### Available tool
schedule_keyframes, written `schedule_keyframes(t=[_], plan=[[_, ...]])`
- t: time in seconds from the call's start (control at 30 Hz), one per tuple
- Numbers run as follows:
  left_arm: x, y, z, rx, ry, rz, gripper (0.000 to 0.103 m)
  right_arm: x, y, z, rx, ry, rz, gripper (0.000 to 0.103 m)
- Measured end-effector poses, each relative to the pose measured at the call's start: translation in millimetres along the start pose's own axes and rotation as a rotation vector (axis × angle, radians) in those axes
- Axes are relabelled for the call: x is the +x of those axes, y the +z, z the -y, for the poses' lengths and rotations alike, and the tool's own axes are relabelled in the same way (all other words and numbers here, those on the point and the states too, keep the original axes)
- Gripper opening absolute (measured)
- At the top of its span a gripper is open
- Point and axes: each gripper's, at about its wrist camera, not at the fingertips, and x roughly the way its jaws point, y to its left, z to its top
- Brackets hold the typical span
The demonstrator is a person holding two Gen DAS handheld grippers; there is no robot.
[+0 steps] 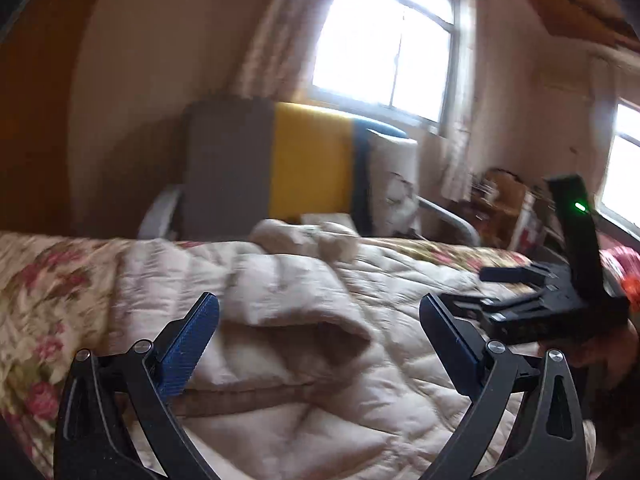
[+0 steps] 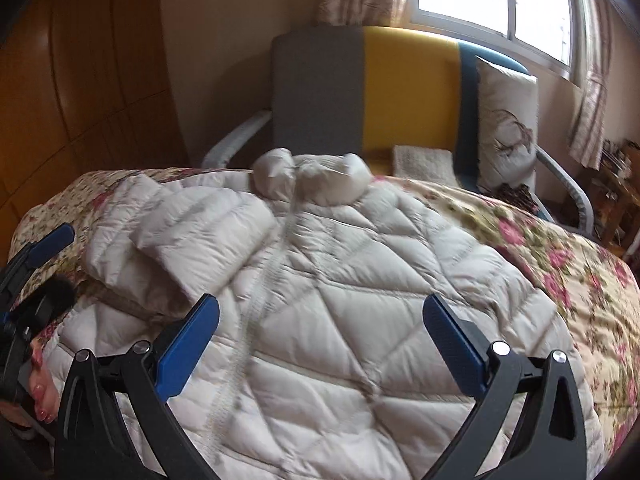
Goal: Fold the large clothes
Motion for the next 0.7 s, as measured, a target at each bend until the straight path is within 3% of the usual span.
schedule_keyframes(t=[0.07, 0.13, 0.2, 0.27, 0.33, 0.37, 0.4, 0.47, 0.57, 0.63, 0.7], plan=[[11, -3, -42, -0.180, 0.165, -0.037, 0.097, 14, 11, -37, -0.092, 0.039, -0.009, 0.101], [23, -11, -77, -0.341, 0.242, -0.084, 0.073, 28, 16, -76, -0.207, 0.063, -0.017, 0.096], [39, -24, -101, -0.428, 0.296, -0.161, 0.058, 46, 15, -110, -0.327, 0.025, -0.033, 0.084], [50, -38, -111, -0.454, 0.313, -0.212, 0.055, 69, 12, -135, -0.440, -0.067, -0.062, 0.076], [58, -49, -115, -0.495, 0.299, -0.238, 0.055, 91, 11, -142, -0.488, -0.116, -0.078, 0.053], [59, -51, -114, -0.498, 0.302, -0.241, 0.055, 97, 13, -138, -0.465, -0.131, -0.076, 0.046], [59, -52, -113, -0.502, 0.308, -0.242, 0.055, 99, 19, -126, -0.395, -0.129, -0.070, 0.041], [57, -53, -114, -0.510, 0.314, -0.243, 0.055, 94, 30, -85, -0.152, -0.064, -0.048, 0.040], [55, -55, -114, -0.520, 0.315, -0.242, 0.055, 90, 28, -19, 0.164, -0.053, -0.050, 0.041], [53, -58, -119, -0.527, 0.314, -0.240, 0.056, 91, 11, 20, 0.328, -0.059, -0.082, 0.059], [53, -59, -121, -0.534, 0.308, -0.236, 0.058, 94, -12, 55, 0.480, -0.020, -0.130, 0.062]])
